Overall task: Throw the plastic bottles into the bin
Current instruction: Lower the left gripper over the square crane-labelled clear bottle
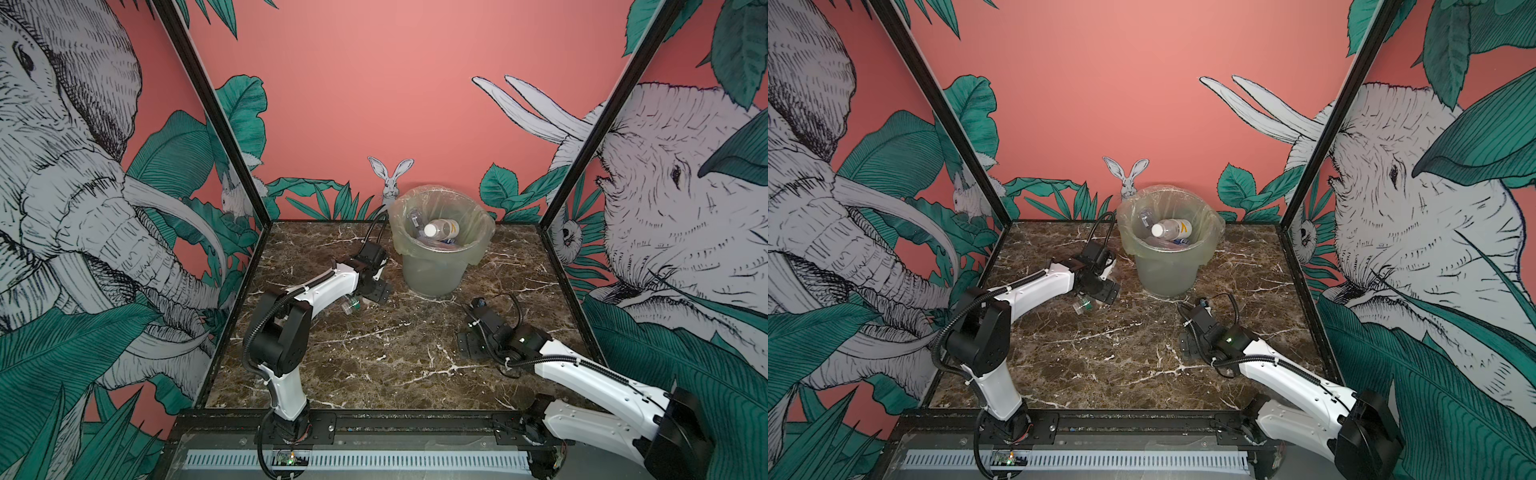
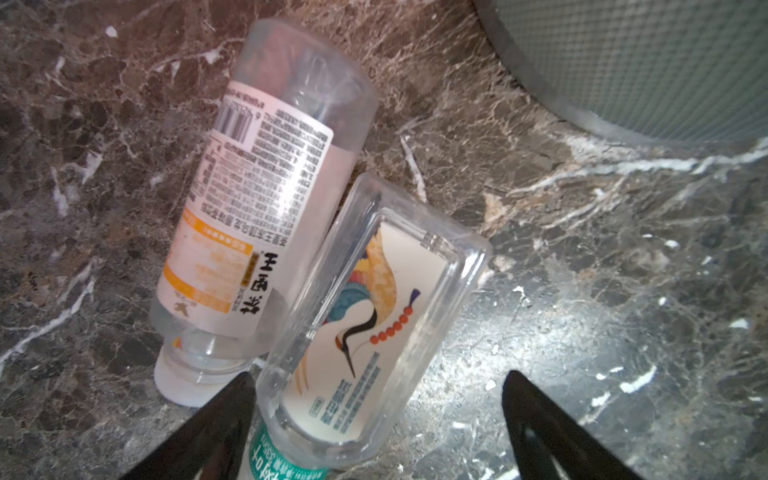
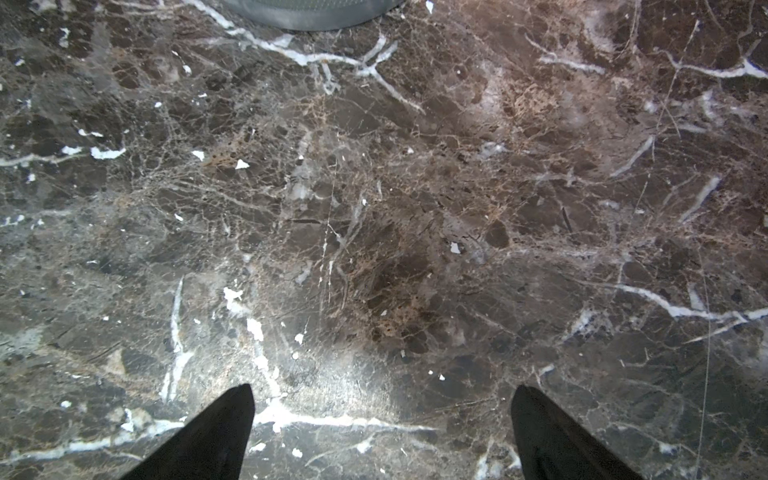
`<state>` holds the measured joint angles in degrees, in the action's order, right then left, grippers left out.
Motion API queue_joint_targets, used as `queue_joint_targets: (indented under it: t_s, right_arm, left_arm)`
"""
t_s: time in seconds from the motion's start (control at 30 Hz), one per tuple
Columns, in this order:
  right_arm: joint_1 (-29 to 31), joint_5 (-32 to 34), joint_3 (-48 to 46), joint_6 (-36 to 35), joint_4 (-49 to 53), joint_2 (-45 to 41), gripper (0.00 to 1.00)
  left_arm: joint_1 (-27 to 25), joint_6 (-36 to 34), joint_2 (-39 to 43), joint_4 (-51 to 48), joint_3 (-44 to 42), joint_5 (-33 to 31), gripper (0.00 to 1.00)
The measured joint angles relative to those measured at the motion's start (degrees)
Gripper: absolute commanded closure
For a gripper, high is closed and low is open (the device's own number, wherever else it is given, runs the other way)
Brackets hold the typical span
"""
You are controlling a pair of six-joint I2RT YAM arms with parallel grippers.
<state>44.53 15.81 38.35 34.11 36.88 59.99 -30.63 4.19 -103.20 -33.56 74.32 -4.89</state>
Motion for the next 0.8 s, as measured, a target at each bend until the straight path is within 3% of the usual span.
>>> queue_joint_targets:
  t_s: [0.8]
  right_arm:
    - [0.0,0.0,-0.8,0.0,-0.2,-0.1,0.01]
  left_arm:
    - [-0.3,1.4,-1.5,-2.4,0.3,7.7,0.20]
